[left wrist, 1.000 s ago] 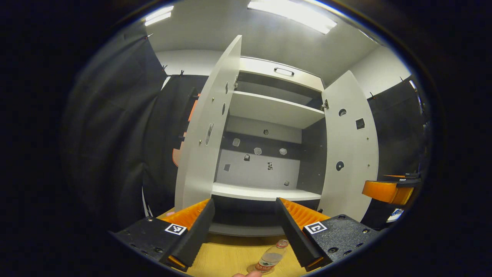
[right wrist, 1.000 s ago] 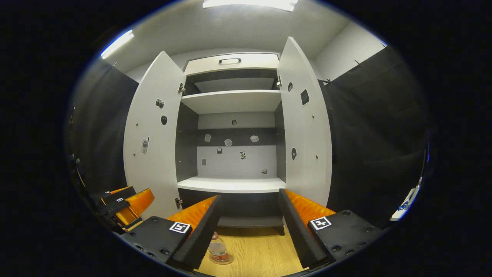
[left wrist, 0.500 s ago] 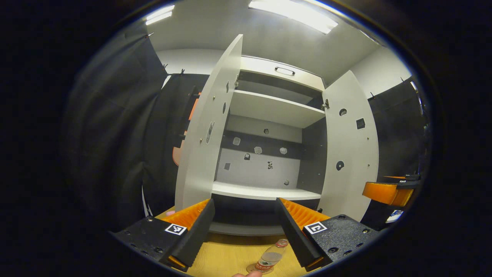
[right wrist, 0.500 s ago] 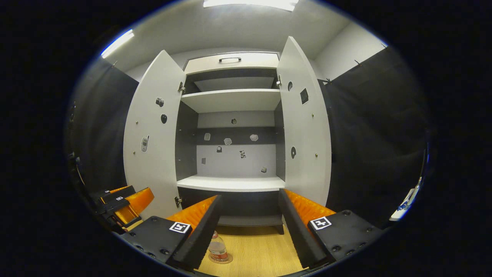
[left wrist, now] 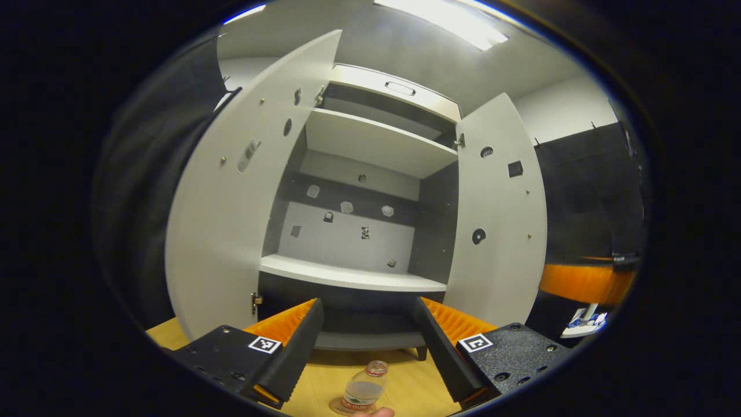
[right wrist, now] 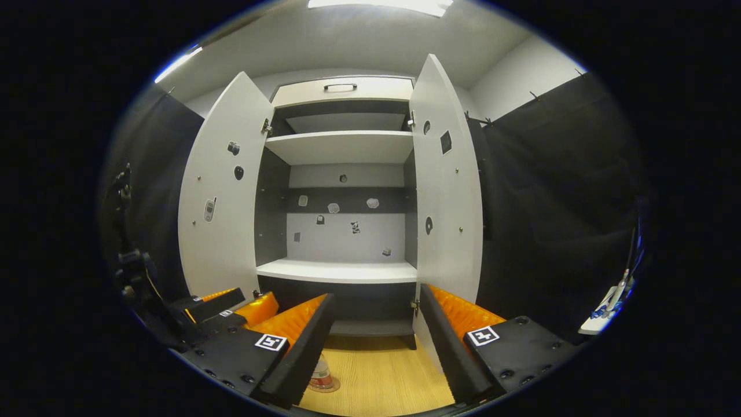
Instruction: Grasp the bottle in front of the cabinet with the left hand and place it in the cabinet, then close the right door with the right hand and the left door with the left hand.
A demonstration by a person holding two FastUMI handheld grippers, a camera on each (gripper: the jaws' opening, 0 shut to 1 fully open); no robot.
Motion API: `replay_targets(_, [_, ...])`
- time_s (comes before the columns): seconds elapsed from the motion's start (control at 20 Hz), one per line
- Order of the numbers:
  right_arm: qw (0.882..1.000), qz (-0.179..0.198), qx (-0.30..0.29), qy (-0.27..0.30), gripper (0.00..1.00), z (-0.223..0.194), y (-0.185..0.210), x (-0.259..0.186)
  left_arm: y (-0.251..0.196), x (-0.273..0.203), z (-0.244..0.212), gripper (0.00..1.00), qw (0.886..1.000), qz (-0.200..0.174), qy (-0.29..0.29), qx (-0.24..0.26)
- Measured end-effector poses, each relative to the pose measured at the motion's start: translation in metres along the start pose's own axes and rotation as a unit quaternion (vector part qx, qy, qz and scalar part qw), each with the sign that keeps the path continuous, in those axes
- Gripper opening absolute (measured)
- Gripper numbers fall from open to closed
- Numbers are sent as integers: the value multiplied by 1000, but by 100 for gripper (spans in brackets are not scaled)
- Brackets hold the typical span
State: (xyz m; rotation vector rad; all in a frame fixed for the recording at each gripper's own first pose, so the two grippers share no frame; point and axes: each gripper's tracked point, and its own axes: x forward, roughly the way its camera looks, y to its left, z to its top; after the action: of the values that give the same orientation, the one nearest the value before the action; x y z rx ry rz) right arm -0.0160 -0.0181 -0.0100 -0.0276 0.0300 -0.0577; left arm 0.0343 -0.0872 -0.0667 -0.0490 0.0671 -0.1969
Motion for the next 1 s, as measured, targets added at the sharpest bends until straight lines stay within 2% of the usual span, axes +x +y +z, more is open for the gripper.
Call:
replay_targets(0.1, [1000,-8,-6,3,97,-1,-5,-4,-13,10,-34,96,1000,-11,12,18])
replay_targets(0.4, [999,-21,-17,17,97,-8,-13,-12,-3,27,-135,96,997,17,58,56])
replay_targets(0.55, [999,-24,-16,28,97,-15,-14,-13,-2,19,-183,96,992,14,106,63])
replay_targets(0.8, [999,-14,-8,51,97,-31,-6,-9,1,12,-220,96,990,16,127,59])
replay_targets(1.0, [998,-4,-10,56,97,-33,-5,-7,11,4,-242,96,988,35,132,67])
